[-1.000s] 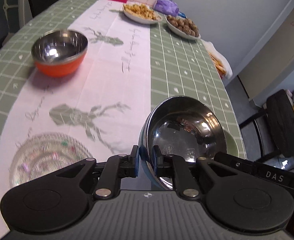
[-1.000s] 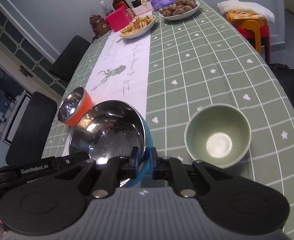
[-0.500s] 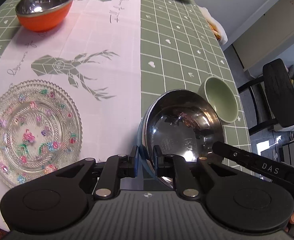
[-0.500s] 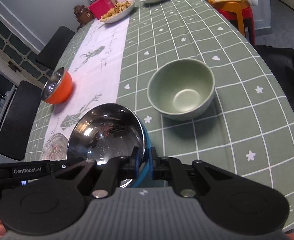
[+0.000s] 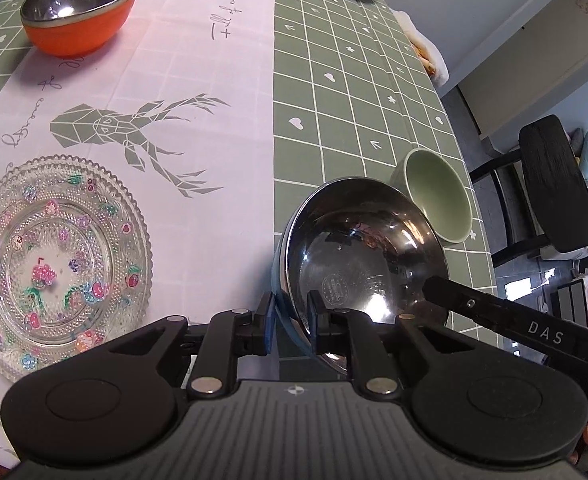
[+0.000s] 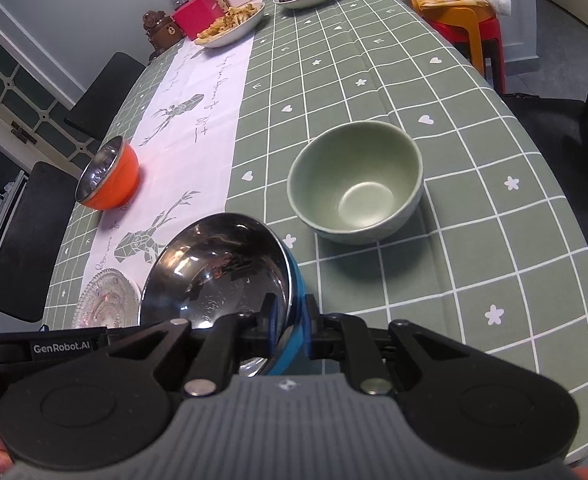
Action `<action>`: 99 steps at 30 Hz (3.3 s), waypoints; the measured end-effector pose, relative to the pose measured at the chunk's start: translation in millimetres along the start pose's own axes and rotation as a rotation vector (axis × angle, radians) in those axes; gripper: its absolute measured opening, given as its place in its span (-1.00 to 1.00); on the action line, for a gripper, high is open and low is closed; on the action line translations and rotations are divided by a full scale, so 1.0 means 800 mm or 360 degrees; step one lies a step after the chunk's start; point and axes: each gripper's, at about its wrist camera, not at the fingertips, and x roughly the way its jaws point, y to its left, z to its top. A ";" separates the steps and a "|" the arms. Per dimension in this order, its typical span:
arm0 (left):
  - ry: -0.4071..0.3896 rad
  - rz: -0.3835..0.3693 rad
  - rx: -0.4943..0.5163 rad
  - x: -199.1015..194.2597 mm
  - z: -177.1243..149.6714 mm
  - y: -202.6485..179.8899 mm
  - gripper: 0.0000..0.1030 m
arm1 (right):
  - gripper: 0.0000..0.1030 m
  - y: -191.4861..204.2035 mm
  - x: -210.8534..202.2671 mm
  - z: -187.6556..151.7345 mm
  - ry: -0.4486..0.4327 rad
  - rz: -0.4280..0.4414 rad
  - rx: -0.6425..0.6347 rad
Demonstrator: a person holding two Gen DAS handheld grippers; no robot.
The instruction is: Organize plates and bowls
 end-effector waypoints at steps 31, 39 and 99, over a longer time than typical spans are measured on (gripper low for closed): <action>-0.0651 0.0463 -0.0038 -0.107 0.128 0.144 -0.51 | -0.24 0.189 0.052 0.074 0.0060 0.0156 -0.0383; -0.0786 0.0449 -0.0231 -0.101 0.170 0.228 -0.51 | -0.24 0.287 0.111 0.117 0.0005 0.0157 -0.0492; -0.0426 0.0491 -0.0259 -0.056 0.190 0.219 -0.78 | -0.87 0.328 0.226 0.144 0.0214 -0.0221 -0.0520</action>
